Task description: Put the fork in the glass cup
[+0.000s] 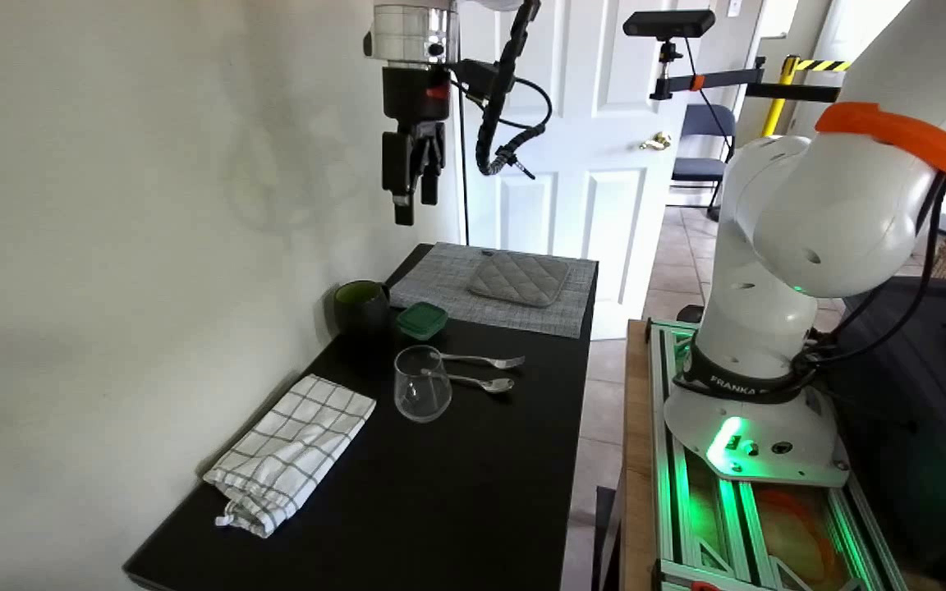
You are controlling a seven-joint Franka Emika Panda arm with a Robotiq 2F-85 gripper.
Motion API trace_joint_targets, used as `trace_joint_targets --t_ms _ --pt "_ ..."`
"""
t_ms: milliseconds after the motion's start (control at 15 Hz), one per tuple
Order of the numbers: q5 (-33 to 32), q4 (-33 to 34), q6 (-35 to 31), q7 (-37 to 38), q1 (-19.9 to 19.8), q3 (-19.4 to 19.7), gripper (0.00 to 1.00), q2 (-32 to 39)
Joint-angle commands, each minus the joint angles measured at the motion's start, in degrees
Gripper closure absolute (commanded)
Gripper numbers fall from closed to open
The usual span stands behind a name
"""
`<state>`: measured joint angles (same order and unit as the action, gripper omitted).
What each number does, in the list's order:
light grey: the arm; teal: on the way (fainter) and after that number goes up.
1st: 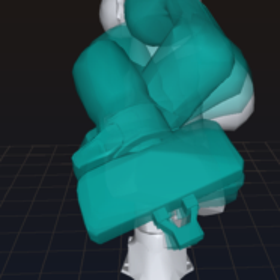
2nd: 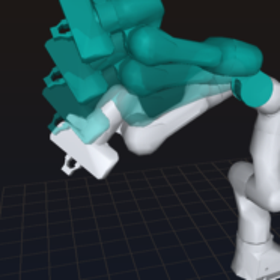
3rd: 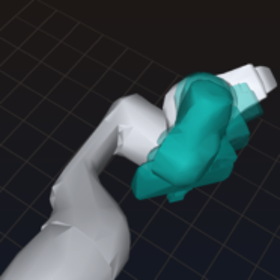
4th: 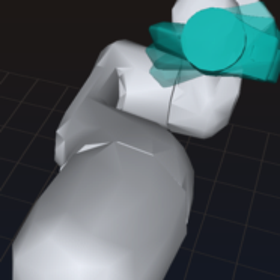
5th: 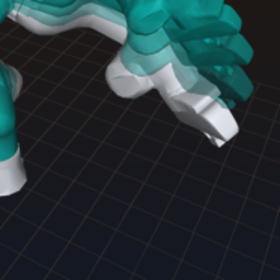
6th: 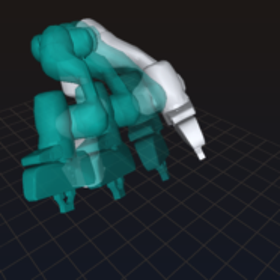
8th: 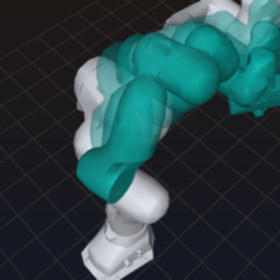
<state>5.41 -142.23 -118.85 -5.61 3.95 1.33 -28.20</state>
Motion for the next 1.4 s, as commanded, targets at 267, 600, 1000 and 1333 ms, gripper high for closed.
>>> trace_joint_targets --t_ms 267,600,1000,1333 --pt "-9.7 -3.5 -7.3 15.2 -6.5 -2.9 0.0 10.9" --pt "-15.5 -6.2 -20.3 16.7 -8.2 -1.8 0.0 19.0" --pt "-13.9 -4.4 -27.1 15.7 -8.6 0.6 0.0 28.5" --pt "-12.8 -3.1 -30.0 15.6 -8.1 1.8 0.0 35.0"
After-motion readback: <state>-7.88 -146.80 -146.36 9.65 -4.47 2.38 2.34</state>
